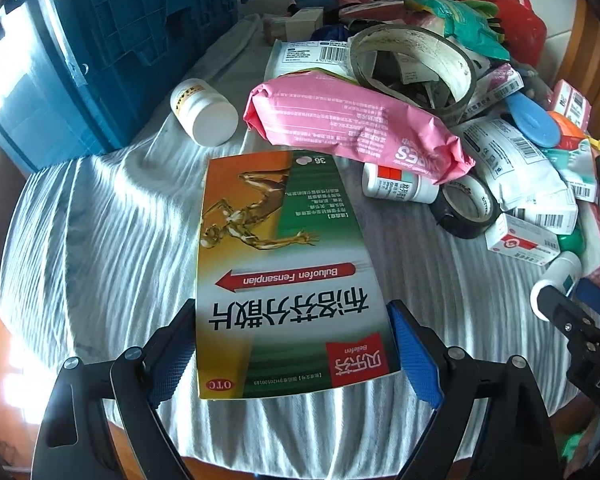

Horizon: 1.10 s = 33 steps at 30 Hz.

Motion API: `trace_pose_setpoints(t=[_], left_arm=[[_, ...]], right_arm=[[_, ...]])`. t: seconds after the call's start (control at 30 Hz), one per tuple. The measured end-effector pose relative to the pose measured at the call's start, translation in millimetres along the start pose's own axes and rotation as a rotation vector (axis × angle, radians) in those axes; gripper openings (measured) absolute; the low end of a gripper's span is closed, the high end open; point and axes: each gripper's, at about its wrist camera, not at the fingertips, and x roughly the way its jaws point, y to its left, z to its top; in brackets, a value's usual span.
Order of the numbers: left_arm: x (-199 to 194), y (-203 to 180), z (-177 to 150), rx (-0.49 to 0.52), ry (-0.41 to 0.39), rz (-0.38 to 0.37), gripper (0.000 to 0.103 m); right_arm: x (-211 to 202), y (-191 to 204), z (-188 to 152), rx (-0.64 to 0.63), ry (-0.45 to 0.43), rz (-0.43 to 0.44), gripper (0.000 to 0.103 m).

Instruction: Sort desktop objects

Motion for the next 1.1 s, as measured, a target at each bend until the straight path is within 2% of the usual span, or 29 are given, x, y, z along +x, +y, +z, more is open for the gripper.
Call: trace_pose_setpoints(t=[0.2,0.23,0.27,0.5,0.77,0.8,0.83,0.87,0.93,1.0,1.1], left_arm=[[-3.9,-12.6,-2.4,-0.002,0.0,-0.001,0.091],[-4.7,-14.0,-2.6,-0.004,0.0,0.001,0.091],[-5.8,-15.1,-2.9,-0.007,0.0,0.005,0.091],[-27.7,-17.0,-2.0,-0.023,-0.03,0.012,0.09],[-71.6,-12.1,11.5,-0.045,-0.124,0.025,0.089],[-76.0,-10.2,13.6,-0.049,-0.138,0.035,0.072],[-78.5,-7.8,16.0,-0.053,-0.141,0.04,0.036],[-78.0,-4.9,19.0,-0.057,-0.129,0.03,0.031],[-66.9,-0.1,22.4,-0.075,-0.061,0.0,0.031],[-49.7,3.5,15.5,-0.087,-0.011,0.015,0.033],[-26.8,7.9,2.5,-0.128,0.057,-0.006,0.045]], right_arm=[[13.9,-0.9,2.6,-0.056,-0.001,0.045,0.081],[12.0,-2.1,-0.4,-0.061,0.004,0.049,0.074],[10.4,-2.9,-2.9,-0.067,0.009,0.05,0.061],[-8.2,-4.4,-4.8,-0.074,0.01,0.064,0.06],[-38.6,19.9,16.4,-0.126,-0.061,0.11,0.06],[-43.3,22.6,20.3,-0.131,-0.075,0.114,0.06],[-47.8,25.4,24.2,-0.138,-0.088,0.115,0.06],[-50.6,27.1,26.8,-0.143,-0.096,0.116,0.06],[-52.8,29.4,31.7,-0.149,-0.102,0.117,0.06],[-50.3,30.1,31.6,-0.147,-0.091,0.124,0.06],[-43.8,30.6,26.3,-0.146,-0.068,0.137,0.06]])
